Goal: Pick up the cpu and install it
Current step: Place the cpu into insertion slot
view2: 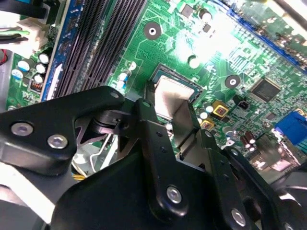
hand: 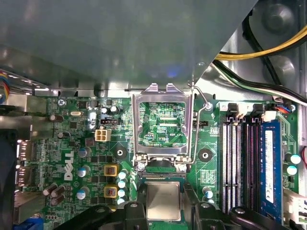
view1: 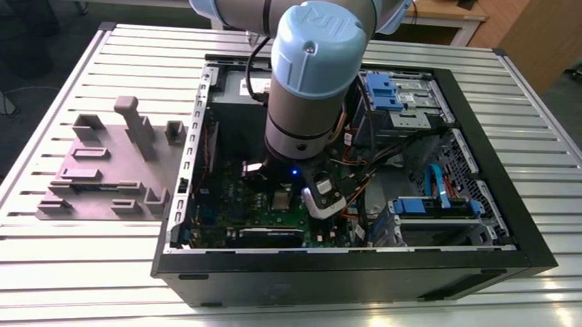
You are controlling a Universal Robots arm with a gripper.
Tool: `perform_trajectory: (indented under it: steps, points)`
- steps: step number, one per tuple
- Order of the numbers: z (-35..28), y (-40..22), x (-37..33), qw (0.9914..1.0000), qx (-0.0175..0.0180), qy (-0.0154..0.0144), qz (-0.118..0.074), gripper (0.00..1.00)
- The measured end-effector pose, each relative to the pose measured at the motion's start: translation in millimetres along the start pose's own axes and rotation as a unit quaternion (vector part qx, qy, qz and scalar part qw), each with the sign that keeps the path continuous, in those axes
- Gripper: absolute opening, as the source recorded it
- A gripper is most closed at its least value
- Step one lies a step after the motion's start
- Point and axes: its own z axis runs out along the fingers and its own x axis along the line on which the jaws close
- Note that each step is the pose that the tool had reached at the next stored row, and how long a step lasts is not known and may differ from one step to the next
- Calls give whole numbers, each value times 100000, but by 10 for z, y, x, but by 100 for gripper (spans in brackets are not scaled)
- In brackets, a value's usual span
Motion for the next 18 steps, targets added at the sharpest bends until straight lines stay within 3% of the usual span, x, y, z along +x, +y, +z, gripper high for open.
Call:
perform_trajectory:
  steps: [14,16,18]
  points:
    - [2,0,-7,100000,-7,80,15,40]
    - [2,0,-8,100000,-6,80,15,47]
    - [2,0,-8,100000,-9,80,15,47]
